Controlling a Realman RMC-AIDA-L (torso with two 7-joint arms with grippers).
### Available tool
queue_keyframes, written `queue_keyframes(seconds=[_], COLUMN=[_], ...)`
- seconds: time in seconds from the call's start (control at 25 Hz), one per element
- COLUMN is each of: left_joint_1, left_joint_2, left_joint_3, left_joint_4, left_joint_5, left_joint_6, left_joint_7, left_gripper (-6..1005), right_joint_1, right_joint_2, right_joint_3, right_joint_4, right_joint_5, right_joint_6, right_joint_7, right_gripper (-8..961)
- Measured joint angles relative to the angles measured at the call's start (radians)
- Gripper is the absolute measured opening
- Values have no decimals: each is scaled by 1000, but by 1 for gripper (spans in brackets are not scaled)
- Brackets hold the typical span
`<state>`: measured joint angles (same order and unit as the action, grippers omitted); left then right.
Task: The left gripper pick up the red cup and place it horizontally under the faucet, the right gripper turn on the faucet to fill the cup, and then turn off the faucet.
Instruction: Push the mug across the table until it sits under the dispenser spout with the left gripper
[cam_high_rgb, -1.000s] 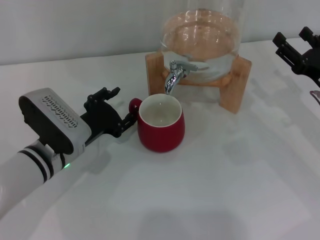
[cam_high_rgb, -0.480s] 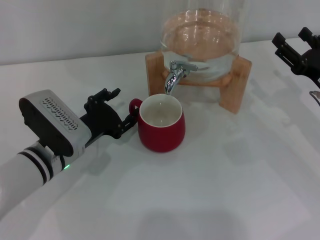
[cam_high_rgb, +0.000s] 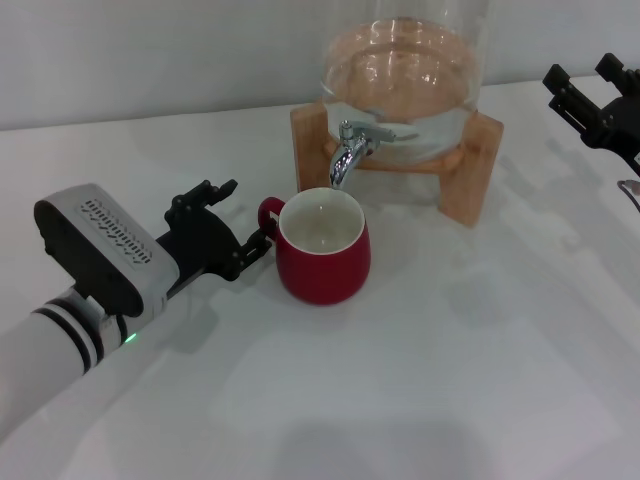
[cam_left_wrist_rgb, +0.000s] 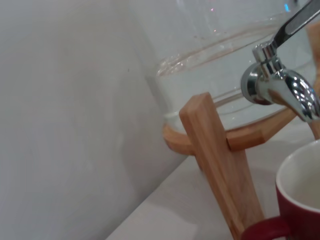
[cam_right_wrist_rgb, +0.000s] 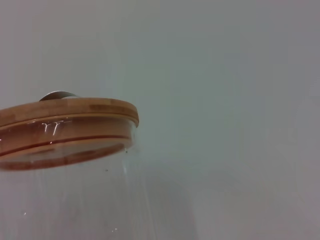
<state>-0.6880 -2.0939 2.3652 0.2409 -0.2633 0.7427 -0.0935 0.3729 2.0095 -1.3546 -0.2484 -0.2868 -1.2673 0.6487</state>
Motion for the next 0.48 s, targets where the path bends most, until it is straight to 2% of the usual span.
queue_keyframes(seconds=[0.48], left_joint_1=[24], left_joint_2=[0], left_joint_3=[-5], left_joint_4=[1], left_joint_5=[-4], left_joint_6=[2], left_joint_7=[3], left_gripper=[674], right_joint_1=[0], right_joint_2=[0], right_joint_3=[-1], right_joint_4=[0], right_joint_5=[0], right_joint_6=[0], right_joint_7=[0], right_gripper=[852])
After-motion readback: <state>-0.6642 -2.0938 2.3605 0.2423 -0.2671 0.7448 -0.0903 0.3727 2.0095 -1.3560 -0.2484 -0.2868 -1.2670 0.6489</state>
